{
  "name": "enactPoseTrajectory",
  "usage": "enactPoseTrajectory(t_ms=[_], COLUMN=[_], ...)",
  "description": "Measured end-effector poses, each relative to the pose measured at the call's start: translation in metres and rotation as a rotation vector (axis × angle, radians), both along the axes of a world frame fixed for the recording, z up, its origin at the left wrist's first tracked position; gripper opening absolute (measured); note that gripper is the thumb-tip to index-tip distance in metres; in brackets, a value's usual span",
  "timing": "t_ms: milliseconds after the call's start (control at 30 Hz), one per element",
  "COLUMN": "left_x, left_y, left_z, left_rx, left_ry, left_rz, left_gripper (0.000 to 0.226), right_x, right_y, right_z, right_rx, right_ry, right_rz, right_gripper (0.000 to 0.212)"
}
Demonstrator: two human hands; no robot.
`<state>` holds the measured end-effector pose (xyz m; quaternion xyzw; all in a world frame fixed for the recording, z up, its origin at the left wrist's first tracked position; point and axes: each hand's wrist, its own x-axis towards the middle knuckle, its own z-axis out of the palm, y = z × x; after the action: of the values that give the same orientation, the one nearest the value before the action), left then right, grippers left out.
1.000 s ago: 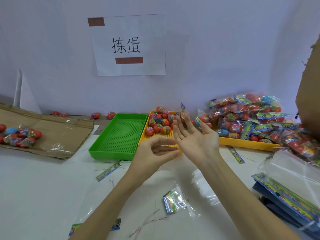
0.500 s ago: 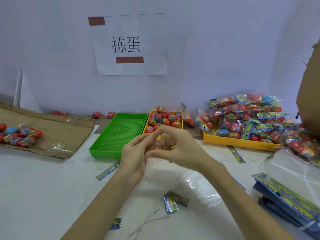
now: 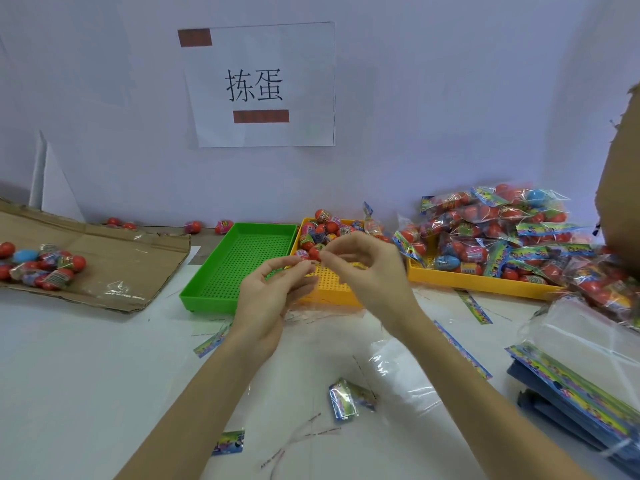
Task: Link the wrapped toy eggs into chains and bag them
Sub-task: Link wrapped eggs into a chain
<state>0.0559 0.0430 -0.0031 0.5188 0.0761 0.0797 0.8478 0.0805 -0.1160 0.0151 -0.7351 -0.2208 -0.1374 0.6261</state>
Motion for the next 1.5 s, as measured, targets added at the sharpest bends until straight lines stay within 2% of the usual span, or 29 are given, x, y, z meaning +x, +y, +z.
enactPoseTrajectory(t_ms=[67, 167, 233, 300, 433, 533, 600, 667, 733, 767, 833, 933, 1000, 1100, 1167, 1267, 1333, 1400, 1500], left_x=[0.000, -0.001, 0.000, 0.001, 0.000, 0.000, 0.000, -0.001, -0.004, -0.006, -0.009, -0.011, -0.011, -0.012, -0.011, -0.010, -0.010, -0.012, -0.015], left_y=[0.000, 0.001, 0.002, 0.004, 0.004, 0.002, 0.001, -0.002, -0.005, -0.007, -0.009, -0.010, -0.010, -0.012, -0.011, -0.010, -0.010, -0.013, -0.020], left_z=[0.000, 0.000, -0.001, -0.003, -0.005, -0.006, -0.007, -0.011, -0.015, -0.017, -0.020, -0.021, -0.019, -0.018, -0.019, -0.022, -0.019, -0.016, -0.016], left_rx=[0.091, 0.180, 0.194, 0.231, 0.334, 0.417, 0.564, 0.872, 1.196, 1.299, 1.419, 1.526, 1.593, 1.707, 1.731, 1.729, 1.681, 1.580, 1.465], left_ry=[-0.045, -0.104, -0.121, -0.135, -0.156, -0.155, -0.196, -0.312, -0.461, -0.518, -0.578, -0.622, -0.638, -0.629, -0.649, -0.646, -0.675, -0.717, -0.741], left_rz=[-0.036, -0.164, -0.219, -0.244, -0.261, -0.259, -0.227, -0.158, -0.110, -0.101, -0.080, -0.016, 0.003, 0.008, 0.004, -0.063, -0.062, -0.103, -0.339], left_gripper=[0.027, 0.033, 0.033, 0.030, 0.026, 0.022, 0.012, 0.004, 0.004, 0.005, 0.010, 0.013, 0.014, 0.010, 0.004, 0.025, 0.032, 0.029, 0.039], right_x=[0.008, 0.014, 0.015, 0.015, 0.020, 0.026, 0.030, 0.034, 0.036, 0.036, 0.037, 0.037, 0.036, 0.035, 0.032, 0.027, 0.024, 0.024, 0.027], right_y=[-0.017, -0.032, -0.033, -0.031, -0.032, -0.039, -0.047, -0.057, -0.065, -0.066, -0.067, -0.067, -0.069, -0.073, -0.076, -0.081, -0.083, -0.082, -0.079], right_z=[0.003, 0.000, -0.003, -0.004, -0.004, -0.007, -0.010, -0.014, -0.019, -0.020, -0.021, -0.016, -0.013, -0.005, 0.003, 0.012, 0.013, 0.011, 0.005], right_rx=[-0.053, -0.138, -0.120, -0.085, -0.158, -0.162, -0.232, -0.362, -0.450, -0.465, -0.474, -0.598, -0.686, -0.656, -0.644, -0.570, -0.619, -0.726, -0.761], right_ry=[0.094, 0.257, 0.263, 0.219, 0.154, 0.157, 0.145, 0.174, 0.284, 0.337, 0.352, 0.212, 0.138, 0.131, 0.134, 0.289, 0.384, 0.393, 0.384], right_rz=[-0.046, 0.137, 0.225, 0.191, 0.109, -0.048, -0.256, -0.390, -0.384, -0.364, -0.338, -0.374, -0.410, -0.390, -0.304, -0.002, 0.134, 0.156, 0.048], right_gripper=[0.007, 0.011, 0.013, 0.012, 0.008, 0.006, 0.006, 0.011, 0.022, 0.028, 0.032, 0.020, 0.019, 0.015, 0.012, 0.021, 0.024, 0.025, 0.027])
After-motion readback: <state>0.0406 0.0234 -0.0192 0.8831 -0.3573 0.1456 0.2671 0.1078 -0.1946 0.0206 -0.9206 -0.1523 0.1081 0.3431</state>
